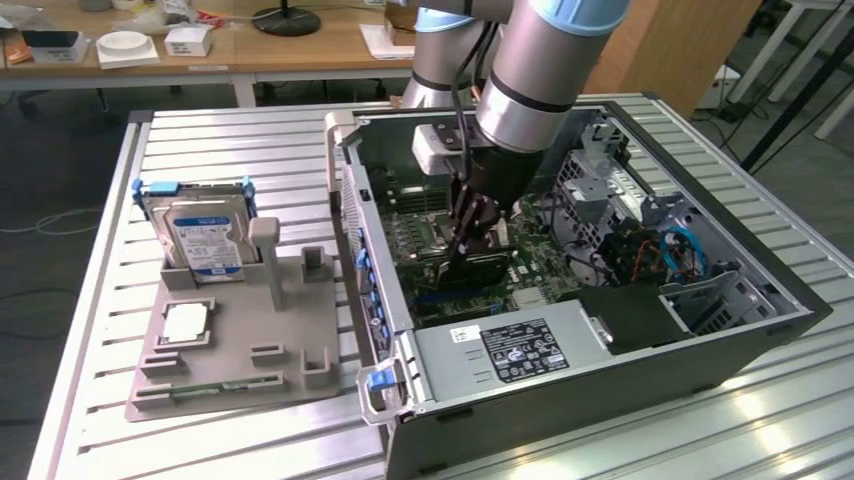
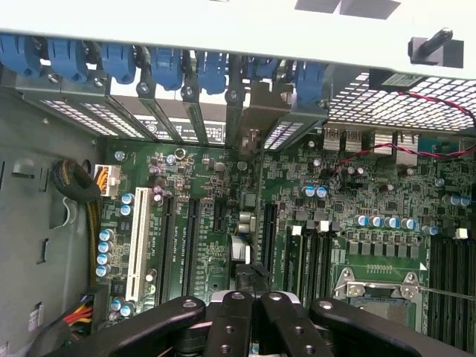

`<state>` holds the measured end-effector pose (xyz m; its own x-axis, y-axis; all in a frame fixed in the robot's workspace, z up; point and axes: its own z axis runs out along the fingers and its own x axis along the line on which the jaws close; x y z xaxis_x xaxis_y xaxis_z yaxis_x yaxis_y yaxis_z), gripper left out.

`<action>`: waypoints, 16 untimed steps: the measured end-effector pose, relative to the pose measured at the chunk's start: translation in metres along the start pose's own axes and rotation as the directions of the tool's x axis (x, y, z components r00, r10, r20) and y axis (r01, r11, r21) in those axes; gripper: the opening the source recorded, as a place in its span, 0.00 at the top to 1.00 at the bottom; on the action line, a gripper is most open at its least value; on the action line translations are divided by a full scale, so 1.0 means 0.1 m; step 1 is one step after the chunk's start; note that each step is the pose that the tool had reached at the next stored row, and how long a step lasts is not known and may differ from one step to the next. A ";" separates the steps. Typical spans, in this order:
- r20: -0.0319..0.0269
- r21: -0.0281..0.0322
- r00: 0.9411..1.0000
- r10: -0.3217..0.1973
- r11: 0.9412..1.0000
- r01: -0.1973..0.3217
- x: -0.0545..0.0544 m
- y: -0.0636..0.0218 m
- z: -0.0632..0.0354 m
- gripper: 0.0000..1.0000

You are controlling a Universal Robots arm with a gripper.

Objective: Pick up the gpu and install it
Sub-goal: 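Press down on the gpu until it lock into place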

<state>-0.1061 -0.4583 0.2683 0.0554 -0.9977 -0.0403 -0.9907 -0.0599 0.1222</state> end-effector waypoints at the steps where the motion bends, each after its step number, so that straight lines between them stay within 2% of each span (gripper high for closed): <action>1: 0.000 0.000 1.000 0.000 1.000 0.000 0.00 0.000 0.002 0.89; 16: -0.001 0.000 1.000 0.000 1.000 0.000 0.00 -0.005 0.044 0.89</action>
<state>-0.1061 -0.4583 0.2639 0.0553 -0.9977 -0.0394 -0.9907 -0.0598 0.1222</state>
